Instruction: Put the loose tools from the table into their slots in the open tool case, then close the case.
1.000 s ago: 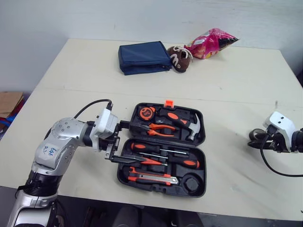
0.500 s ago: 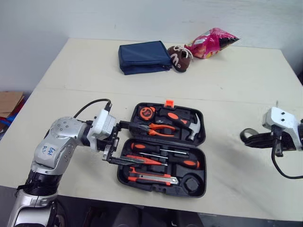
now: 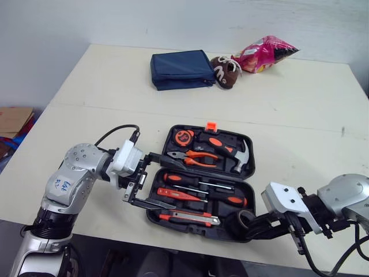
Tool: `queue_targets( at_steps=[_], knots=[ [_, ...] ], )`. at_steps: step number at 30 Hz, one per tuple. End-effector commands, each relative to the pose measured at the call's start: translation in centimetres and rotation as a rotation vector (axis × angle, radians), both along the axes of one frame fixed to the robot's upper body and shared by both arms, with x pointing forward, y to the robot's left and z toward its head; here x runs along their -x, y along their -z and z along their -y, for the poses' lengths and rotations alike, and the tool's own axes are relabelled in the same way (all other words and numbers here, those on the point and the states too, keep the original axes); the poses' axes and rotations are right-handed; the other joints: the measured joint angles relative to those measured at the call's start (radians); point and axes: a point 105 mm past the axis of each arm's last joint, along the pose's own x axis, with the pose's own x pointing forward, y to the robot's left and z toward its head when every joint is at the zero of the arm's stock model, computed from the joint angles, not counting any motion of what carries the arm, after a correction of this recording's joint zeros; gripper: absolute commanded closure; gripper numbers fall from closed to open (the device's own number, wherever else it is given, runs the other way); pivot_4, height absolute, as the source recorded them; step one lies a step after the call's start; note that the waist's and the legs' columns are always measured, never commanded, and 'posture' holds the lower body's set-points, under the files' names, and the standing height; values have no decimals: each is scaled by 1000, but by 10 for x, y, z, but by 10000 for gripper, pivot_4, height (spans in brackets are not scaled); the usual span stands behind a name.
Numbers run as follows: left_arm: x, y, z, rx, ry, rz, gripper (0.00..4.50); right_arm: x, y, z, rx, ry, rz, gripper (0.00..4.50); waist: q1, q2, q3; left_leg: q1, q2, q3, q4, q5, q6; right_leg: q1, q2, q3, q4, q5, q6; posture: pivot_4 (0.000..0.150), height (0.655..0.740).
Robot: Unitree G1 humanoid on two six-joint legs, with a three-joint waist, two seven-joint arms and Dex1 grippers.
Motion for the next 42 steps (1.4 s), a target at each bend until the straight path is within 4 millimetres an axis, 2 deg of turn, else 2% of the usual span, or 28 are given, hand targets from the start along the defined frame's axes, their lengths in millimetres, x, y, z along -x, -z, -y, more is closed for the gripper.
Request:
queue_targets(
  at_steps=[1,7,11,16,19,21,23,24,25,28,31,33,35,39,42],
  knots=[
    [0,-1,-3,-9,-15,24,0,-3,14,-3,15,-3,25,44773,0,0,0,0,0,0,0,0,0,0,0,0,0,0,0,1500,7400],
    [2,1,-5,-16,-25,6,0,-13,39,3,59,37,37,44773,-1,-1,-1,0,0,0,0,0,0,0,0,0,0,0,0,1500,7400],
    [2,2,-6,-17,-33,5,0,-25,49,14,137,101,81,44773,-1,-9,-5,1,0,0,0,0,0,1,0,0,0,0,0,1500,7400],
    [1,2,-7,-19,-42,7,0,-32,51,15,145,127,104,44773,-3,-18,-10,4,0,0,1,0,0,4,-1,1,-3,1,-1,1500,7400],
    [0,2,-8,-21,-50,7,0,-27,50,8,85,72,70,44773,-5,-19,-11,4,0,0,2,0,0,4,-1,1,-3,1,-1,1500,7400],
    [0,2,-8,-21,-53,7,0,-28,46,10,93,29,118,44773,-9,-20,-11,4,1,0,2,0,0,4,-1,1,-3,1,-2,1500,7400],
    [0,2,-8,-20,-55,5,0,-25,36,10,46,9,115,36072,-10,-19,-11,4,1,0,2,0,0,4,-1,1,-3,1,-2,1500,7400],
    [0,2,-8,-21,-55,5,0,-25,32,9,22,4,118,33352,-9,-18,-10,4,1,0,2,0,0,4,-1,1,-3,1,-2,1500,7400],
    [0,3,-9,-21,-56,2,0,-20,20,5,-53,-6,92,28724,-8,-17,-10,3,0,0,2,0,0,4,-1,1,-3,1,-2,1500,7400],
    [0,4,-10,-26,-58,-7,0,0,-5,2,-154,-62,-17,28724,3,-13,-8,1,0,0,2,0,0,2,-1,0,-2,1,-2,1500,7400],
    [-1,4,-11,-32,-58,-15,0,18,-12,8,-114,-115,-83,28724,3,-12,-7,0,0,-1,1,0,0,1,-1,-1,-1,1,-2,1500,7400],
    [-1,5,-12,-38,-59,-18,0,23,-15,9,-109,-150,-68,28724,2,-12,-7,0,1,-1,1,0,0,2,-1,-1,-1,1,-2,1500,7400],
    [-2,5,-13,-41,-62,-19,0,13,-20,1,-223,-80,-30,28724,0,-12,-7,0,1,0,2,0,0,2,-1,-1,-2,1,-2,1500,7400],
    [-2,4,-12,-42,-68,-22,0,-10,-18,-13,-372,-33,137,28724,-4,-12,-7,2,1,0,2,0,0,1,0,0,-2,1,-2,1500,7400],
    [-3,4,-13,-45,-74,-25,0,-11,-14,-16,-414,-35,149,36452,-2,-12,-7,1,1,0,1,0,0,1,0,0,-1,1,-2,1500,7400]
  ],
)
